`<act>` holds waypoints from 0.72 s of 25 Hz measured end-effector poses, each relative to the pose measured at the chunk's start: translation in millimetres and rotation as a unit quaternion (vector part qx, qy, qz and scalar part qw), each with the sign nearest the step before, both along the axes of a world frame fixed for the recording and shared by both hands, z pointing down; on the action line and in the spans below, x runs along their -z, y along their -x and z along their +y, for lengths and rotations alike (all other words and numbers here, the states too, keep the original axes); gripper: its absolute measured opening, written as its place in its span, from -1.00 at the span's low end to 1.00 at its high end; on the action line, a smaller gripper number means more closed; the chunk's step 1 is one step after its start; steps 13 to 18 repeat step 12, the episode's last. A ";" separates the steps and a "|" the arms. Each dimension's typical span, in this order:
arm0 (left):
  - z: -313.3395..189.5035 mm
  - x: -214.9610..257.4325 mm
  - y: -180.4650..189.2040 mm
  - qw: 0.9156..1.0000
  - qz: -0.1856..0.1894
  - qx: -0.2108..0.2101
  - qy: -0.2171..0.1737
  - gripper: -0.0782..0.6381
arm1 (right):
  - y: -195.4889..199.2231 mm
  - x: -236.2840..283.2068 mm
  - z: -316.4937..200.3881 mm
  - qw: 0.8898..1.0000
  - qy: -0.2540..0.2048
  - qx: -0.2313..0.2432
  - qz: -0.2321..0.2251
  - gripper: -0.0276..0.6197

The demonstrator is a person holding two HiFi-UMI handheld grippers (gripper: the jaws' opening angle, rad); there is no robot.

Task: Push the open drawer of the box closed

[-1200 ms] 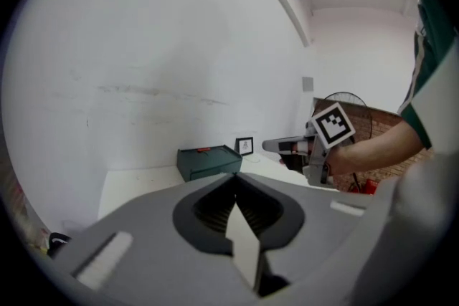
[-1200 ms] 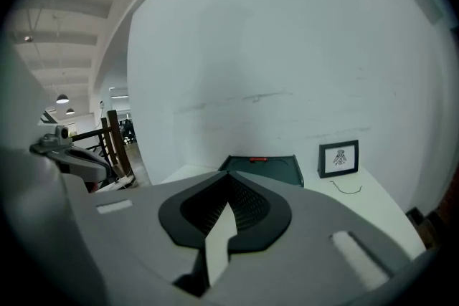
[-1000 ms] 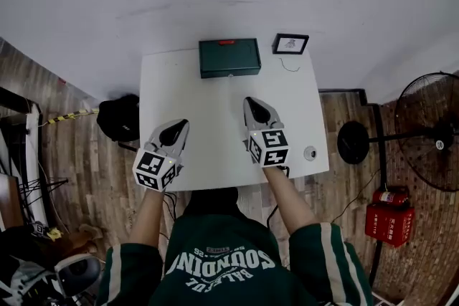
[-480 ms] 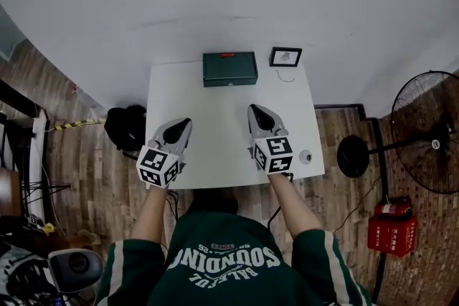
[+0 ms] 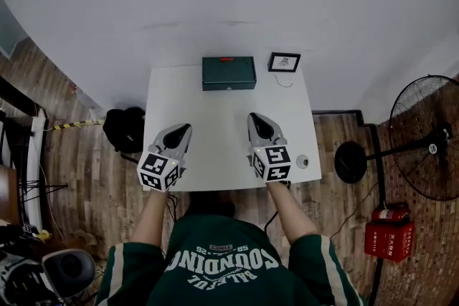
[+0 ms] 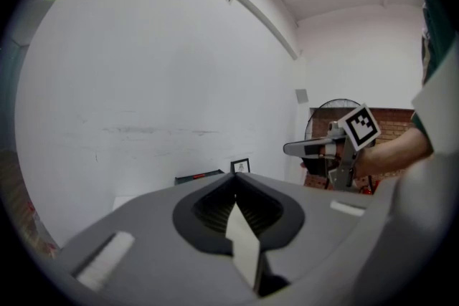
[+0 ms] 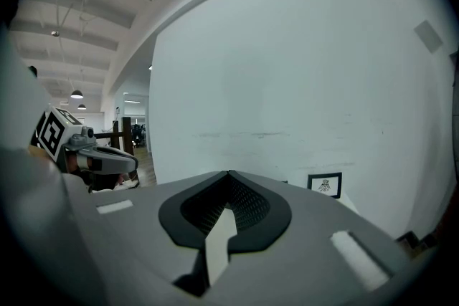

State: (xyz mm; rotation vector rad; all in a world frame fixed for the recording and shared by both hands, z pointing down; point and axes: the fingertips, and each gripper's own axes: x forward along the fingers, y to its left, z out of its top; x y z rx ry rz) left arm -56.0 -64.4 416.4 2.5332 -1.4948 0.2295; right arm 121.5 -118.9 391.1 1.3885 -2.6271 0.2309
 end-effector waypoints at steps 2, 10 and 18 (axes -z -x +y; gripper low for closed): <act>4.8 3.5 -3.7 1.000 0.000 0.002 -0.003 -0.64 | -4.5 4.6 4.8 1.000 -0.003 -0.001 -0.003 -0.91; 0.9 5.7 -12.2 1.000 -0.003 -0.003 -0.005 -0.64 | -10.2 3.5 5.6 1.000 -0.002 0.000 -0.006 -0.91; 1.6 6.0 -13.6 1.000 -0.003 -0.003 -0.005 -0.64 | -11.0 2.8 7.3 1.000 -0.001 0.002 -0.006 -0.91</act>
